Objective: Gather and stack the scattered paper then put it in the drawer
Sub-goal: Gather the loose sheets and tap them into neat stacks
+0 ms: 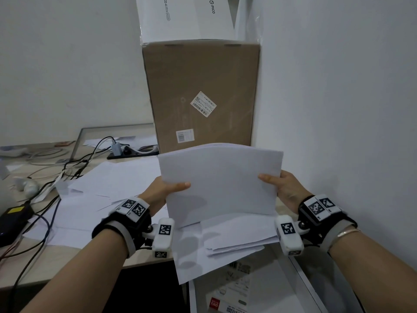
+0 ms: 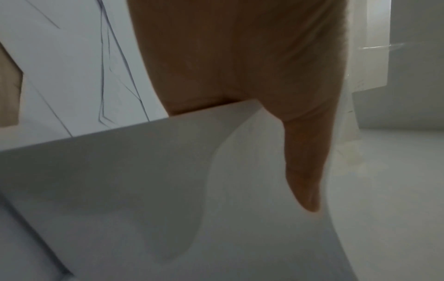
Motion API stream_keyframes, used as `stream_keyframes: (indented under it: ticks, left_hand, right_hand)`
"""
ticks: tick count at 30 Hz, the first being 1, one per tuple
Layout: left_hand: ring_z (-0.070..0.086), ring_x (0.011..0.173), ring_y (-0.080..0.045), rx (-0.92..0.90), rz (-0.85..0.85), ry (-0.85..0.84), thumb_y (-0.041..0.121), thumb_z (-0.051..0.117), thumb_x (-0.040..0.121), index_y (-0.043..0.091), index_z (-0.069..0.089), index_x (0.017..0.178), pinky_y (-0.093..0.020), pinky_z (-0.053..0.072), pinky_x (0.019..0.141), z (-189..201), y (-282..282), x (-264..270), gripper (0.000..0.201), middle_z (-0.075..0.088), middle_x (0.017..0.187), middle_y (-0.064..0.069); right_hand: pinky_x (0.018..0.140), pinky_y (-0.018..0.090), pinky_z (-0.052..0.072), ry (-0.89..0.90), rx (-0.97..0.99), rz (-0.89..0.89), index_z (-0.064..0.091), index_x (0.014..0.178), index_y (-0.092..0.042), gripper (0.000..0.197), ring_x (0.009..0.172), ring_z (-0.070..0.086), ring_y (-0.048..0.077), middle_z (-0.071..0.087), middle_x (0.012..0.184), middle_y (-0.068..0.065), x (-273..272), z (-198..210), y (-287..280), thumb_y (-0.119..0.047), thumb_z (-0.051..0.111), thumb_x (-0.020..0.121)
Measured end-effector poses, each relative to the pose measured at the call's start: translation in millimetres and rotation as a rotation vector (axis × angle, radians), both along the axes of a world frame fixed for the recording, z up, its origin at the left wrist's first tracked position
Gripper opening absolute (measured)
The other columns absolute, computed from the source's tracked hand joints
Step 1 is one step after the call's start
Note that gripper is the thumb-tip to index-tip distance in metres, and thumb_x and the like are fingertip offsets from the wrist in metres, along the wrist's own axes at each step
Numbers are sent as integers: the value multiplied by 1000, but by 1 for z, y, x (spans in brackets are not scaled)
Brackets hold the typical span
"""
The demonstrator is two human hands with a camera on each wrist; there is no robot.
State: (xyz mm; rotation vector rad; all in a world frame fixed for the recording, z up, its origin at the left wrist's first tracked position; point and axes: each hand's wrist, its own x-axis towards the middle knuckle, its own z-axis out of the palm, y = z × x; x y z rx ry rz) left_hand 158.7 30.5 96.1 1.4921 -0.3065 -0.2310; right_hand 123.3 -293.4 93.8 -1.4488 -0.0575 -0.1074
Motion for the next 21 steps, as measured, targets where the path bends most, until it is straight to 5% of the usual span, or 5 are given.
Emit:
stream_keyframes:
  ticks: [4, 10, 13, 17, 21]
  left_hand:
    - [67, 105, -28, -32, 82, 58, 26, 92, 49, 6, 63, 119, -32, 58, 79, -7, -3, 2, 78, 69, 115, -12]
    - [65, 103, -35, -16, 289, 127, 10, 80, 72, 0, 64, 115, -43, 54, 89, -5, -17, 9, 47, 69, 113, -17]
    - [65, 100, -34, 20, 405, 95, 9, 72, 82, 2, 64, 109, -45, 52, 91, 7, -23, 15, 29, 67, 109, -17]
    - [57, 99, -23, 103, 451, 49, 10, 61, 91, 4, 57, 122, -27, 47, 79, 11, -23, 19, 32, 61, 112, -12]
    - [49, 99, -22, 300, 443, 227, 19, 60, 92, 10, 55, 120, -32, 39, 83, -1, -20, 14, 30, 54, 112, -11]
  right_hand:
    - [67, 24, 57, -7, 15, -24, 67, 109, -11, 87, 87, 72, 18, 74, 102, 5, 0, -1, 4, -45, 93, 33]
    - [69, 25, 55, 140, -162, -35, 61, 116, -1, 26, 89, 66, 23, 68, 107, 12, -2, 3, 6, 0, 57, 91]
    - [79, 33, 54, 165, -248, -140, 59, 119, 0, 25, 94, 65, 28, 66, 112, 16, -2, 11, 5, -3, 51, 95]
    - [97, 44, 48, 196, -166, -279, 57, 121, 1, 27, 106, 61, 32, 62, 121, 19, -5, 15, 0, -3, 50, 96]
    - [74, 35, 50, 238, 37, -311, 52, 120, 1, 25, 84, 60, 24, 63, 102, 11, -18, 11, 7, 3, 42, 98]
